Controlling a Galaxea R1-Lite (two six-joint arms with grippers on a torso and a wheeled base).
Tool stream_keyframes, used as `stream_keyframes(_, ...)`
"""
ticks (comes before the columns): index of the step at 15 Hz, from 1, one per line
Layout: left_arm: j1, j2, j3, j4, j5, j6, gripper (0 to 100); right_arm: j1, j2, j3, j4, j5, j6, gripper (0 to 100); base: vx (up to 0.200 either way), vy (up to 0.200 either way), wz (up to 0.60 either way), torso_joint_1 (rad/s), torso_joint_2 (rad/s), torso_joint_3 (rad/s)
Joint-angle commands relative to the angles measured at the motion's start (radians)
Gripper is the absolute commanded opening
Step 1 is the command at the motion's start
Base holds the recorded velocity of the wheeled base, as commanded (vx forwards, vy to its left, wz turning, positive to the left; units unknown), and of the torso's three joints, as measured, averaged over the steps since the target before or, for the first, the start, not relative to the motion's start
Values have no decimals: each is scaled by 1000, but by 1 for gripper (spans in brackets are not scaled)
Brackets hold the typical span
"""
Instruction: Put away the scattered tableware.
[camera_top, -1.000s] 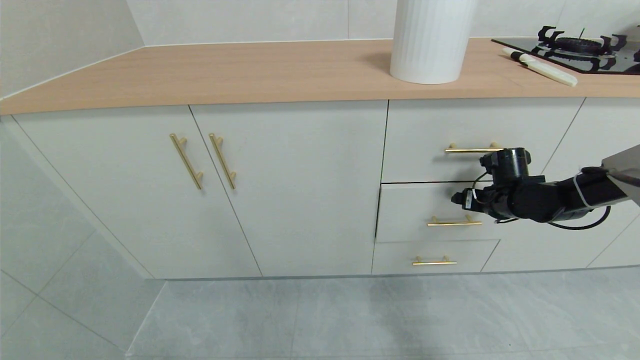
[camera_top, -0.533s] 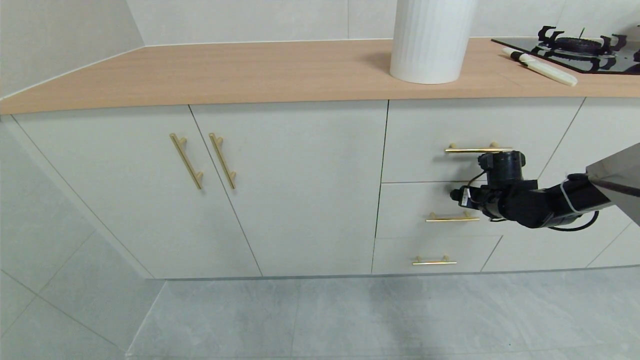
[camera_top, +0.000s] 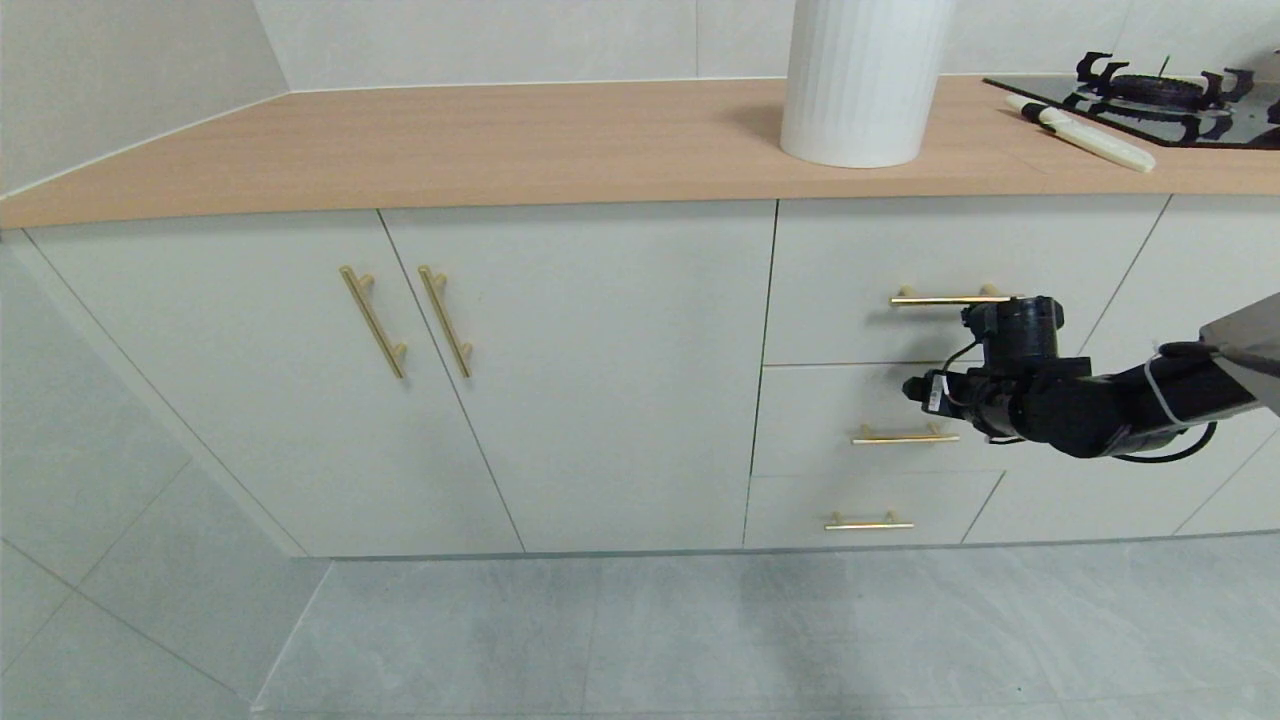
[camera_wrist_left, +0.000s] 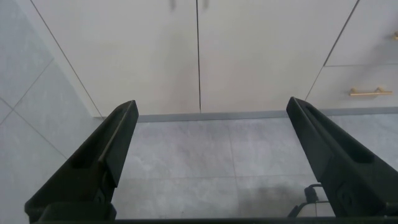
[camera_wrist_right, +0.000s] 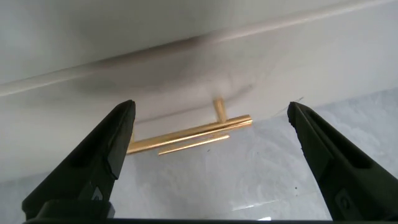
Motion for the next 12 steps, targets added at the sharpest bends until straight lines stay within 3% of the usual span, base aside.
stream_keyframes(1,0,2,0,0,0,0,100,2,-129,57,26,15,-4,100,0,0,0,0,0,0)
stream_keyframes(8,0,2,0,0,0,0,100,56,-822,462,36,7,-70,100,0,0,0,0,0,0)
stream_keyframes(12,0,2,0,0,0,0,100,41,-1272,709,49,3,-324,100,0,0,0,0,0,0)
